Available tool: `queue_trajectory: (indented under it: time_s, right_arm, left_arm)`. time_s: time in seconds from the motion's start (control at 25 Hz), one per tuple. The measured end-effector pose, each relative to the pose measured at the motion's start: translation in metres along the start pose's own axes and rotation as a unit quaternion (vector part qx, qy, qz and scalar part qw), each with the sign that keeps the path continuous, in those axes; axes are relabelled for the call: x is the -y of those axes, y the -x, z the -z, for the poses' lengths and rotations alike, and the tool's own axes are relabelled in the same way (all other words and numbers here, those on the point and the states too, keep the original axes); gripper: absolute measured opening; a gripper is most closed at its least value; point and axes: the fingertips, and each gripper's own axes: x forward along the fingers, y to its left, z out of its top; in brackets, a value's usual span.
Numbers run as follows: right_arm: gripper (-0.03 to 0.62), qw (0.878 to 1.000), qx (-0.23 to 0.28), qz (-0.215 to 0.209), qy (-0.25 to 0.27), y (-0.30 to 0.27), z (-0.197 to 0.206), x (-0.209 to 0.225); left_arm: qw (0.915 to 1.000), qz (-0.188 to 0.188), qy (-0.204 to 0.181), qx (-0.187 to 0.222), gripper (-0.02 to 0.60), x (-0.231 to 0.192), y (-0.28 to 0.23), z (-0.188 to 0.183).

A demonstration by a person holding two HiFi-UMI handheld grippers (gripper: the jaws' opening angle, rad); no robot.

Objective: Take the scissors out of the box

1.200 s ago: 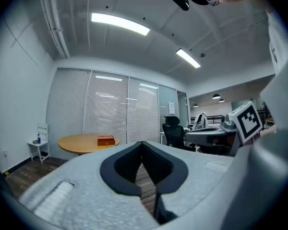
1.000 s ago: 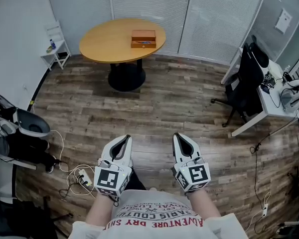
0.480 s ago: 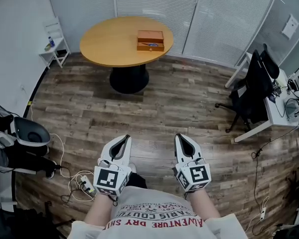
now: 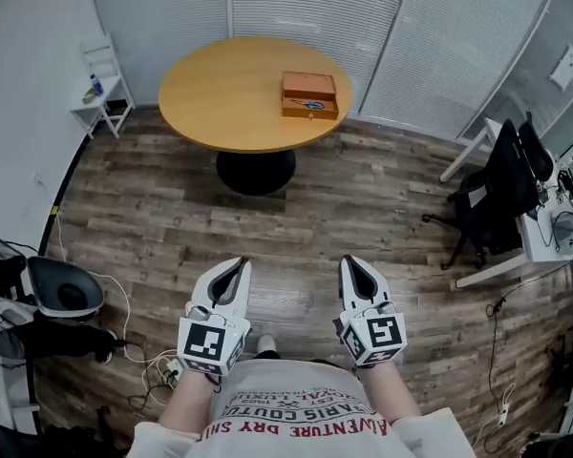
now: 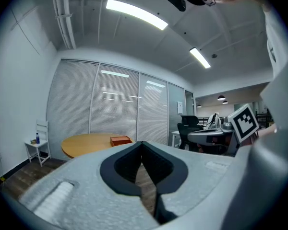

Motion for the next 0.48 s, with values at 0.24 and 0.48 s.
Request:
queue_trajectory:
  time_s: [0.24,0.48]
  right_arm:
    - [0.008,1.000,-0.015,-0.007,0.009,-0.047,0.004,-0.006]
    - [0.008,1.000,-0.018,-0.021,0.009,-0.093,0.009,0.013]
  left_arm:
    - [0.9999,-0.002,0.013,-0.003,0.009,-0.039,-0.026,0.008]
    - [0.9998,-0.010,0.011,-0.010,0.009,-0.057,-0.070,0.013]
